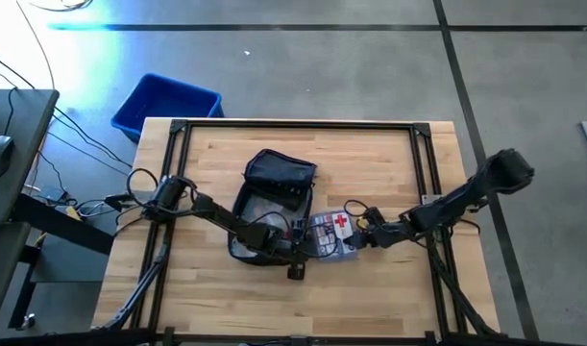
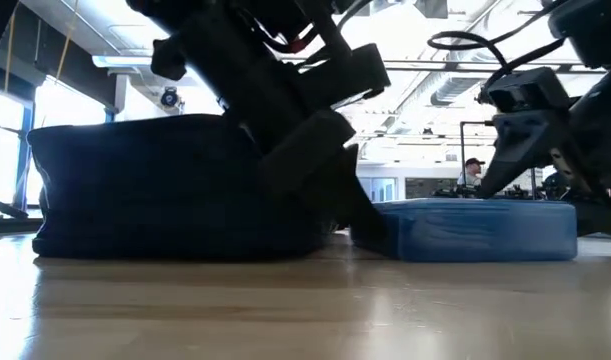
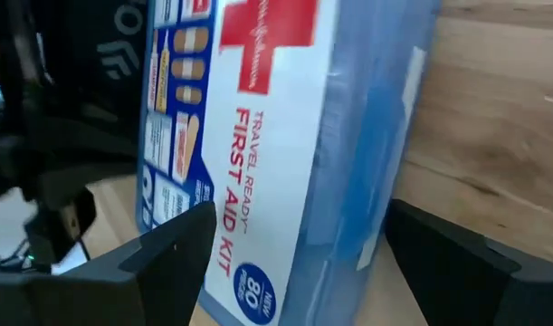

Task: Unpack backpack
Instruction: Put the blue medicine kit into the black backpack

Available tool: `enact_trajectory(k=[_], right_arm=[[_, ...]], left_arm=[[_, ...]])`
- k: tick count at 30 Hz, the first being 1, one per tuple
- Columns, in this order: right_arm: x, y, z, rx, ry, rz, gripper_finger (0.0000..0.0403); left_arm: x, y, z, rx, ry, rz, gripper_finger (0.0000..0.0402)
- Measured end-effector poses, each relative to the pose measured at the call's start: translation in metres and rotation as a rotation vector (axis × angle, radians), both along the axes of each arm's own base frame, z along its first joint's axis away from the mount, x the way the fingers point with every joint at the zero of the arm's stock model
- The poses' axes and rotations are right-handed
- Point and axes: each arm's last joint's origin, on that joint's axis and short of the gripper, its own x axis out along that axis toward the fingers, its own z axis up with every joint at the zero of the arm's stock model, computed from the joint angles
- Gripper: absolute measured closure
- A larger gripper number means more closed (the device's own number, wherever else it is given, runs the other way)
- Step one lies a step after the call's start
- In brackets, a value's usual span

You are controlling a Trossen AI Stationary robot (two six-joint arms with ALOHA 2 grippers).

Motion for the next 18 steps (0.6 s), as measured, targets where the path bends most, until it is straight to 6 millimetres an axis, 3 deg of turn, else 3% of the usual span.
enact_trajectory(k=[6,13,18], right_arm=[[0.008,0.001,-0.003,-0.035,-0.069,0.009,0.0094],[0.01,0.01,0.003,-0.001,-0.144,0.078,0.0095],[0.011,0.015,0.006,-0.019,-0.18,0.108,0.0129]], left_arm=[[0.002,-0.002,-0.015,-0.02,0.026,-0.025,0.0401],[0.005,-0.001,-0.013,-0.019,-0.01,-0.012,0.0401],[0.005,0.001,-0.012,-0.01,-0.019,0.003,0.0401]])
